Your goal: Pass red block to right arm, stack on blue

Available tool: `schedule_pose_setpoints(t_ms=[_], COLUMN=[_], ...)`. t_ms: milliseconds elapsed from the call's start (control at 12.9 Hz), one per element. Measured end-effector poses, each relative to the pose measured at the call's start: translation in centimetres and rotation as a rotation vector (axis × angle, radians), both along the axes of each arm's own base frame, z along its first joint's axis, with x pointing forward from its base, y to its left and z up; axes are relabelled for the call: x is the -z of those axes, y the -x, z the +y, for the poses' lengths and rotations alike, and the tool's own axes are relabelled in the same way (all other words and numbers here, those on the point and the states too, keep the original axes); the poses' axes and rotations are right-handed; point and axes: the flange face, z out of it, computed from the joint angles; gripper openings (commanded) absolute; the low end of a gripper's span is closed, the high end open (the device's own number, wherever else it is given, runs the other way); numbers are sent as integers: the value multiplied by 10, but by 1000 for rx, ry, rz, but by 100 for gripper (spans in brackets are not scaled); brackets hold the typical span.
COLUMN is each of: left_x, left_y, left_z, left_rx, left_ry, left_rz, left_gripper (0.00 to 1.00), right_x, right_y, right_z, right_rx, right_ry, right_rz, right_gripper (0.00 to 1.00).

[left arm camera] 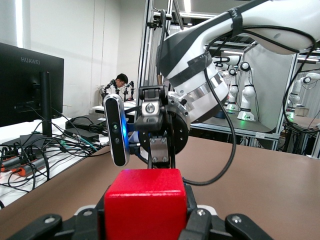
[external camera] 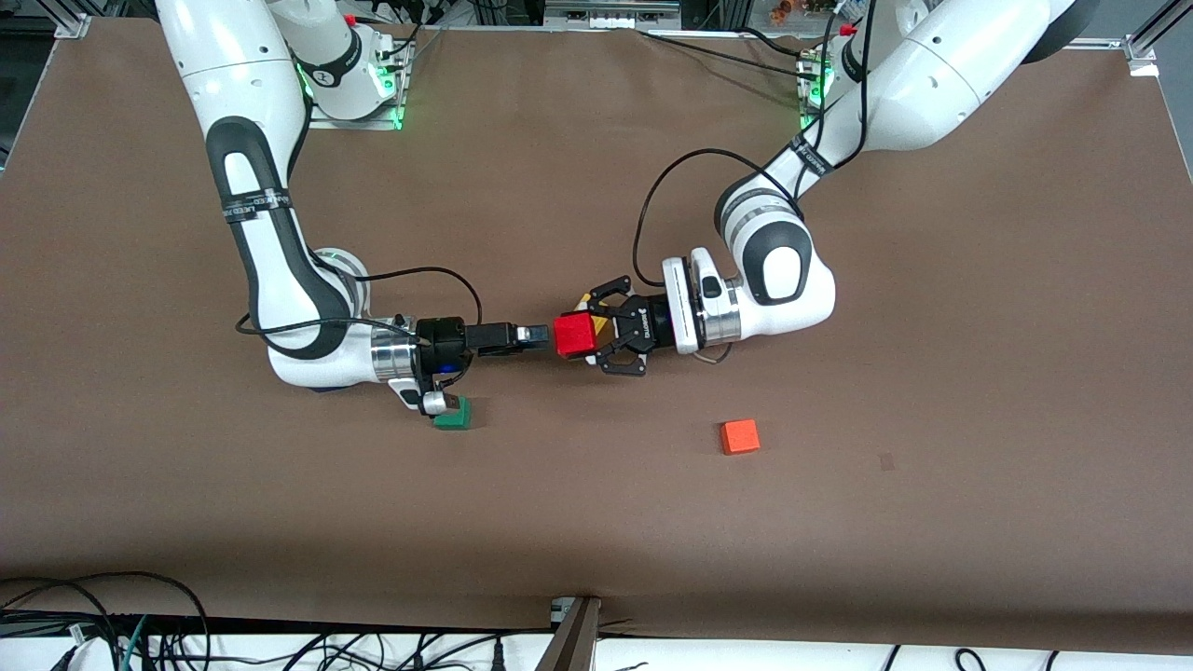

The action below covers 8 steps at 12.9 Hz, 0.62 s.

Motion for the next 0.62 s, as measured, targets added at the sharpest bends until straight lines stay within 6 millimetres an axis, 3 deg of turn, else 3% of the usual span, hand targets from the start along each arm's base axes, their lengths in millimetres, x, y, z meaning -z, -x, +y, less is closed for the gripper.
schedule_pose_setpoints(t_ms=[232, 309, 386, 464, 541, 618], left_x=[-2, -3, -3, -3, -3, -3], left_y=[-4, -4, -2, -1, -1, -1], left_z=[-8, -11, -13, -15, -17, -17], left_rx=[-14, -19, -24, -27, -28, -29], left_ry=[11, 19, 24, 23, 20, 21], left_rz=[2, 7, 14, 18, 19, 19], left_gripper=[0, 0, 0, 0, 0, 0], right_x=[0, 0, 1, 1, 1, 1], right_y=[1, 2, 2, 2, 2, 2], right_z=[7, 9, 11, 12, 13, 12], right_rx=[18, 21, 23, 25, 25, 27], right_ry=[0, 0, 2, 4, 4, 6], right_rz=[-7, -8, -9, -10, -11, -12], right_gripper=[100, 88, 42, 23, 11, 8])
